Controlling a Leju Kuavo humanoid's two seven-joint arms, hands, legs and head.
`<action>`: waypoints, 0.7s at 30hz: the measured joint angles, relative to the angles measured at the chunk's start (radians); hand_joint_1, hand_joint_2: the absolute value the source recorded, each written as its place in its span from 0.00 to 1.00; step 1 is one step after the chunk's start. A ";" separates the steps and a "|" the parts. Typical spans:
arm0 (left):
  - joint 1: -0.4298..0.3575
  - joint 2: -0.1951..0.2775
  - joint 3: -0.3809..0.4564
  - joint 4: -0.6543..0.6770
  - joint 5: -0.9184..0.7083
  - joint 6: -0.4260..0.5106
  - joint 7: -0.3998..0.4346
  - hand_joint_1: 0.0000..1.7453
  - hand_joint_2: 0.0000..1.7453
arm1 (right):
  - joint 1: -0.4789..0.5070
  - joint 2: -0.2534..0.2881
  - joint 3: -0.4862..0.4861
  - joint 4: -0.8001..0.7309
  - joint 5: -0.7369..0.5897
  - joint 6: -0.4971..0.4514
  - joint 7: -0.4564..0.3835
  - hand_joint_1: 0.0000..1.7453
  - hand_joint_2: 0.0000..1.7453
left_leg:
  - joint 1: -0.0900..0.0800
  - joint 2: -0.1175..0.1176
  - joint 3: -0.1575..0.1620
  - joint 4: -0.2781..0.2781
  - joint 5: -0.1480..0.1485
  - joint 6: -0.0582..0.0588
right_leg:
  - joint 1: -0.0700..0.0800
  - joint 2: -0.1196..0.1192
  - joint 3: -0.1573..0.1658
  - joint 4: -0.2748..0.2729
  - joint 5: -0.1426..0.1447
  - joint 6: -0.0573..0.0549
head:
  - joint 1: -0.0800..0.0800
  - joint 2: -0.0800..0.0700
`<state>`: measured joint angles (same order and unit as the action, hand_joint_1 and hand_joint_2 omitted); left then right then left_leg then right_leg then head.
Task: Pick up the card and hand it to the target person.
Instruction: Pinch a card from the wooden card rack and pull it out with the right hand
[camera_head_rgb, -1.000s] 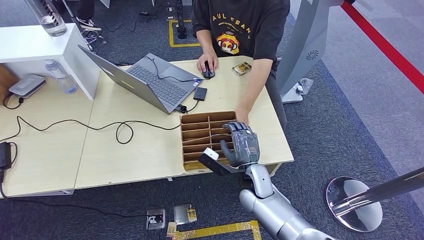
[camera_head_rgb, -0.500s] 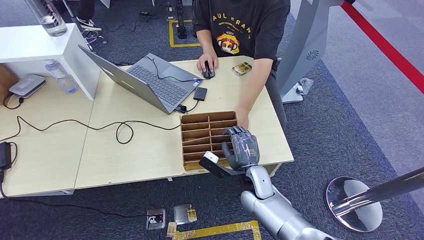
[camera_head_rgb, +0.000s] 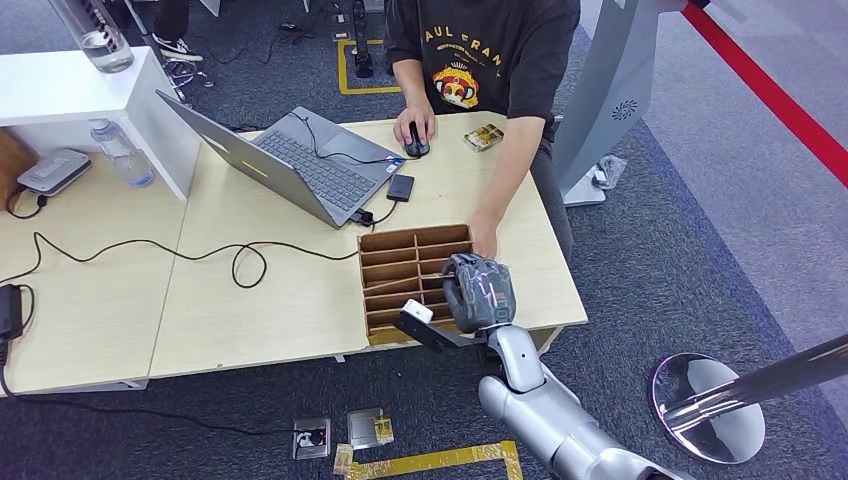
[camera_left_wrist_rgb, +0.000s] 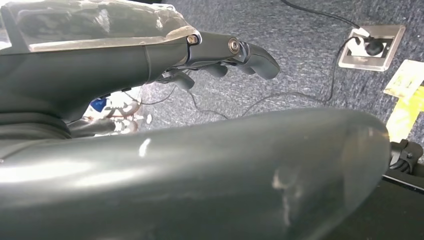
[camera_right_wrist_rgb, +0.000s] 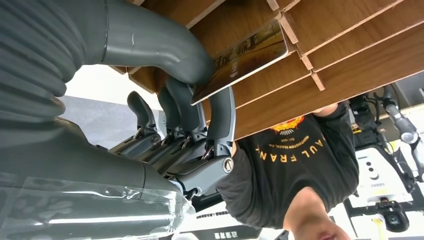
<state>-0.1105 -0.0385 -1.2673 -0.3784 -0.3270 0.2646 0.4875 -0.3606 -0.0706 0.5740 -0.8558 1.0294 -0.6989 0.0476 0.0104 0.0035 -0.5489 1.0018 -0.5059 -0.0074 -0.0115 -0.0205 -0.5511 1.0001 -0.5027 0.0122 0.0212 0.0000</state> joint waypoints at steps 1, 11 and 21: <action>0.000 0.000 0.000 0.000 -0.001 -0.001 0.000 0.00 0.00 | 0.001 0.000 -0.001 0.000 0.004 0.000 -0.001 0.84 1.00 | 0.000 0.000 0.000 0.000 0.000 0.000 | 0.000 0.000 0.000 0.000 0.000 0.000 | 0.000 0.000; 0.000 0.000 0.000 0.000 -0.012 -0.003 0.000 0.00 0.00 | 0.011 0.003 -0.022 -0.003 0.044 0.000 -0.024 0.89 1.00 | 0.000 0.000 0.000 0.000 0.000 0.000 | 0.000 0.000 0.000 0.000 0.000 0.000 | 0.000 0.000; 0.000 0.000 0.000 0.000 0.009 0.001 0.000 0.00 0.00 | 0.032 0.035 -0.061 -0.059 0.082 0.000 -0.103 0.89 1.00 | 0.000 0.000 0.000 0.000 0.000 0.000 | 0.000 0.000 0.000 0.000 0.000 0.000 | 0.000 0.000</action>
<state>-0.1100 -0.0385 -1.2673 -0.3784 -0.3178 0.2660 0.4872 -0.3287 -0.0353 0.5133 -0.9151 1.1116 -0.6992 -0.0556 0.0104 0.0035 -0.5490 1.0018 -0.5058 -0.0073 -0.0115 -0.0204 -0.5510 1.0002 -0.5027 0.0122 0.0212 0.0000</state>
